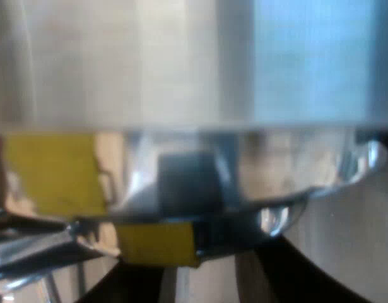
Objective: Put the handle in the coffee machine
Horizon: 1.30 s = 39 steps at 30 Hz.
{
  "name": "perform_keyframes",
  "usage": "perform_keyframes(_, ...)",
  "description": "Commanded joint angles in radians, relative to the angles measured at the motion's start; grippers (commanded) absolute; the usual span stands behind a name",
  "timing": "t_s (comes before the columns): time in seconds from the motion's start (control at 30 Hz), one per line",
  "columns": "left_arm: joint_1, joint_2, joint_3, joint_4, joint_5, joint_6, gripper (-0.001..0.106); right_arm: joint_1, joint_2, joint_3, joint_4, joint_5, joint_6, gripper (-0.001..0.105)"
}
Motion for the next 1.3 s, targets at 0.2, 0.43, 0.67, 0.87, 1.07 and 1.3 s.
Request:
perform_keyframes(0.2,0.047,-0.077,-0.014,0.000,-0.002,0.014,0.071,-0.005,-0.024,-0.014,-0.074,-0.004,-0.012,0.026)
perform_keyframes(0.43,0.131,-0.131,-0.016,0.000,0.029,0.014,0.071,-0.005,-0.029,-0.016,-0.105,-0.004,-0.012,0.026)
perform_keyframes(0.67,0.196,-0.131,-0.064,0.000,0.077,-0.021,0.071,-0.005,-0.032,-0.016,-0.130,-0.002,-0.009,0.026)
perform_keyframes(0.87,0.197,-0.123,-0.075,-0.011,0.027,-0.021,0.071,-0.005,-0.040,-0.016,-0.140,0.007,0.020,0.026)
perform_keyframes(1.07,0.177,-0.056,-0.075,-0.011,-0.122,-0.021,0.058,-0.005,-0.040,-0.016,-0.138,0.012,0.021,0.026)
perform_keyframes(1.3,0.138,0.017,-0.075,-0.011,-0.183,-0.021,0.002,-0.005,-0.040,-0.016,-0.138,0.015,0.021,0.026)
